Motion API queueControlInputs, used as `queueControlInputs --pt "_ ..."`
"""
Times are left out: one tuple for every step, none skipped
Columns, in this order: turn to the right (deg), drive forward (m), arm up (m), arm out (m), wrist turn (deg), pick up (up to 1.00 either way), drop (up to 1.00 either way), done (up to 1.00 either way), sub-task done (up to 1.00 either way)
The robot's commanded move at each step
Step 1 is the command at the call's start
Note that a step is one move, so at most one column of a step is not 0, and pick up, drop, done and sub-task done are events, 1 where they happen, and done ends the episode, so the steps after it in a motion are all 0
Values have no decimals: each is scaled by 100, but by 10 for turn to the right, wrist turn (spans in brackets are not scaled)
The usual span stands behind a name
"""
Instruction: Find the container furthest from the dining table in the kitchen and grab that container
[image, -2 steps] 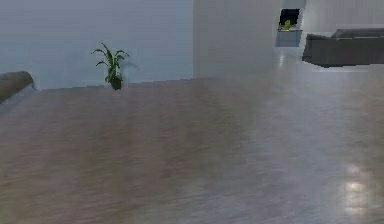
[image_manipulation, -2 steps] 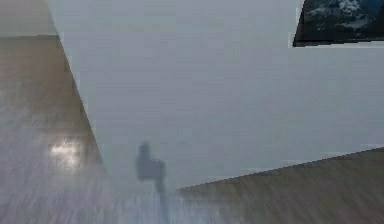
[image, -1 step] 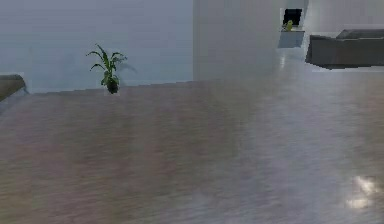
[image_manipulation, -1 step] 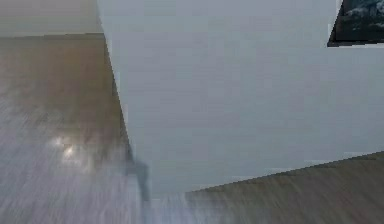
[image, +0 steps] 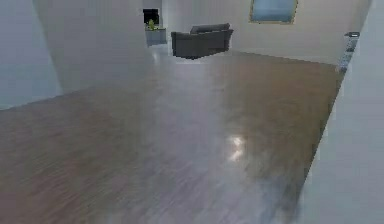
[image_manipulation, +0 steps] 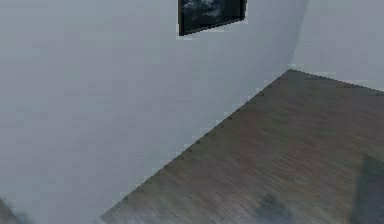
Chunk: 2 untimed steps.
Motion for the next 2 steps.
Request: queueControlInputs --pt "30 0 0 0 0 0 0 0 0" --pt "0 95 0 0 0 0 0 0 0"
